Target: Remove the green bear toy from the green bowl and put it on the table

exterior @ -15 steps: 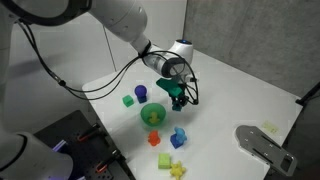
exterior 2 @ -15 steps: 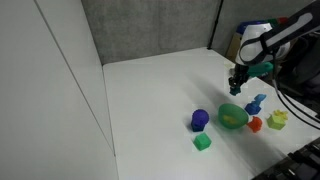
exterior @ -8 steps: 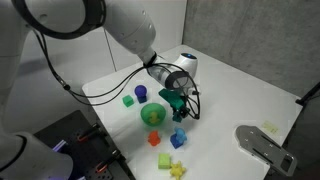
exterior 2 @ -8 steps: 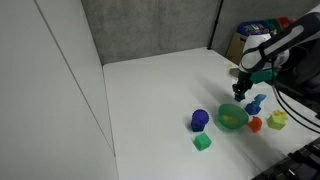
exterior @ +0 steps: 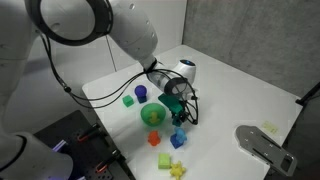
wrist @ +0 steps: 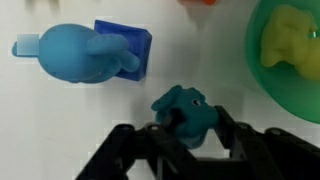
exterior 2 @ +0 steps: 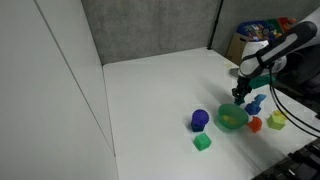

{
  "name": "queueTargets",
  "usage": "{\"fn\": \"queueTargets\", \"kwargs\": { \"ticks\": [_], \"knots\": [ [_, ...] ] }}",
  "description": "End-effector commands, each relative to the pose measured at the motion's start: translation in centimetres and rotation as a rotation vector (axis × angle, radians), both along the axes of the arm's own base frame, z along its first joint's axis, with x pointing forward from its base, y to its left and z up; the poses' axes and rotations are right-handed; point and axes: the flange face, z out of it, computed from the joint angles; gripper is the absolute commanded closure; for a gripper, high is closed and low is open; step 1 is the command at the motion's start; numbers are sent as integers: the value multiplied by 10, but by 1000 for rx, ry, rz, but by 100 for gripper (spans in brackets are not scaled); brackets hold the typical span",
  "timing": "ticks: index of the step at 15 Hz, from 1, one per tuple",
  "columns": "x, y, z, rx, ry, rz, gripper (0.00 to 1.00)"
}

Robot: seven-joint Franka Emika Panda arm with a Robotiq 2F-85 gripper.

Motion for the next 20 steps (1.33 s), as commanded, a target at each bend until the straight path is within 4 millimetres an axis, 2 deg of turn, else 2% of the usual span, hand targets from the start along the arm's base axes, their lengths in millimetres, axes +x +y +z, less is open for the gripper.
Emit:
{"fn": "queueTargets", "kwargs": {
  "ticks": [1, 4, 5, 8, 11, 15, 20],
  "knots": [
    [5, 1, 3, -13, -19, -6, 27],
    [7, 3, 9, -6, -24, -5, 5],
    [9, 4, 13, -4, -27, -4, 0],
    [16, 9, 29, -2, -47, 2, 0],
    [25, 14, 57, -5, -78, 12, 0],
    [34, 24, 105, -14, -126, 37, 0],
    [31, 34, 176, -18, -150, 53, 0]
  ]
}}
